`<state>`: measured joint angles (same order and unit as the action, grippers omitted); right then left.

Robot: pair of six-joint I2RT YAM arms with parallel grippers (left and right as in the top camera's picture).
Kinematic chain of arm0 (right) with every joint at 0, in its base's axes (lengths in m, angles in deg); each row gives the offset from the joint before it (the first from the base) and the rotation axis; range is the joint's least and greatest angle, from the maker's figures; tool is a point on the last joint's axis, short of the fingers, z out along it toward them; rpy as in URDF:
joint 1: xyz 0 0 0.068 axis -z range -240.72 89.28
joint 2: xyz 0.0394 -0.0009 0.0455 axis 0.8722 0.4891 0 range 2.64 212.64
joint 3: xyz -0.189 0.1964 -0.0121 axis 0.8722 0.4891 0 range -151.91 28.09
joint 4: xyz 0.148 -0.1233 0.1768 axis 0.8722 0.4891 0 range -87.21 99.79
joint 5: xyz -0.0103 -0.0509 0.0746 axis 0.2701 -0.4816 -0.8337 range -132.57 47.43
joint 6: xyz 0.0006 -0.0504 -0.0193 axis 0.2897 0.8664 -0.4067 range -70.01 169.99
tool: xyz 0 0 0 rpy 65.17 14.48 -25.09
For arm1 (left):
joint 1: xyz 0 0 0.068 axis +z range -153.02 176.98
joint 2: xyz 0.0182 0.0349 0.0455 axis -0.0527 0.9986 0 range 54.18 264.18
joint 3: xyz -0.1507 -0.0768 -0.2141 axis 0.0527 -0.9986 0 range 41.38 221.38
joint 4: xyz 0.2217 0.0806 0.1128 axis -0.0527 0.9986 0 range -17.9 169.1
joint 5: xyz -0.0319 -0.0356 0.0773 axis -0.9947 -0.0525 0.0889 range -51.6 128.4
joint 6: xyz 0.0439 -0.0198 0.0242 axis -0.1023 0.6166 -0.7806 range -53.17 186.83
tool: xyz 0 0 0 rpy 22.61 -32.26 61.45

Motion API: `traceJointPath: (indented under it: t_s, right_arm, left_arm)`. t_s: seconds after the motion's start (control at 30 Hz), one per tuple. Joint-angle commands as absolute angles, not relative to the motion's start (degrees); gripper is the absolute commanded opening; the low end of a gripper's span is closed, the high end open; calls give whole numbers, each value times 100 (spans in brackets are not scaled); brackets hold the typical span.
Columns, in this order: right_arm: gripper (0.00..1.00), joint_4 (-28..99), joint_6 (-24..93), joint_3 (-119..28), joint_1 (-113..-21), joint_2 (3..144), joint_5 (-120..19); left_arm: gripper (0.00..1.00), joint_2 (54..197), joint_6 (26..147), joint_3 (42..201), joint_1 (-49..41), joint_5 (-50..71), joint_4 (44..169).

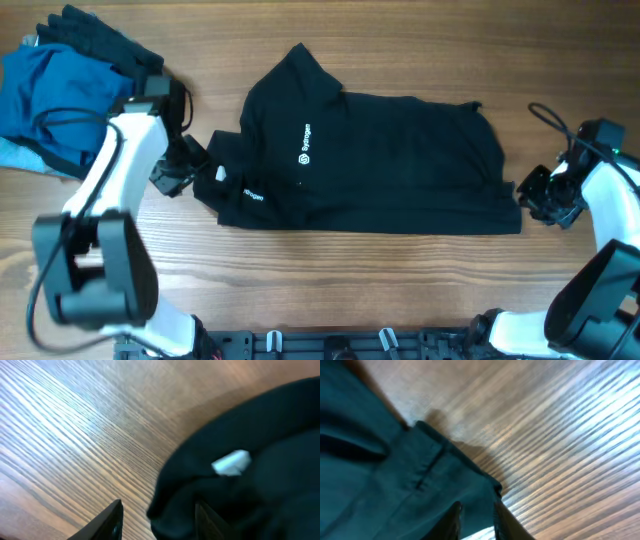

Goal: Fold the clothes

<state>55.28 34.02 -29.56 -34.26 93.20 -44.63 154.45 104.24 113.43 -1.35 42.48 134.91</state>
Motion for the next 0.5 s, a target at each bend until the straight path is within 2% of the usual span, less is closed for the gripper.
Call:
traceJointPath:
  t_s: [0.0, 0.07, 0.13, 0.23, 0.3, 0.47]
  right_arm:
    - [36, 5622, 3498, -3203, -3385, 9047, -4959]
    - [41, 5600, 3501, -3201, -3385, 9049, -5187]
    - [43, 5596, 3501, -3201, -3385, 9049, -5187]
    - [44, 5596, 3501, -3201, -3385, 9049, -5187]
    - [47, 5594, 3501, -3201, -3385, 9049, -5187]
    - [48, 5596, 3503, -3201, -3385, 9049, -5185]
  left_arm:
    - [47, 14553, 10305, 11437, -196, 3787, 13480]
    - [47, 14426, 10083, 11435, -399, 3406, 13506]
    - [53, 14516, 10050, 11417, -880, 3030, 13742]
    - [56, 14710, 10074, 11201, -1442, 2554, 13729]
    - [57, 14837, 10072, 10886, -1888, 2165, 13346]
    - [57, 15180, 9468, 10410, -3073, 2281, 12562]
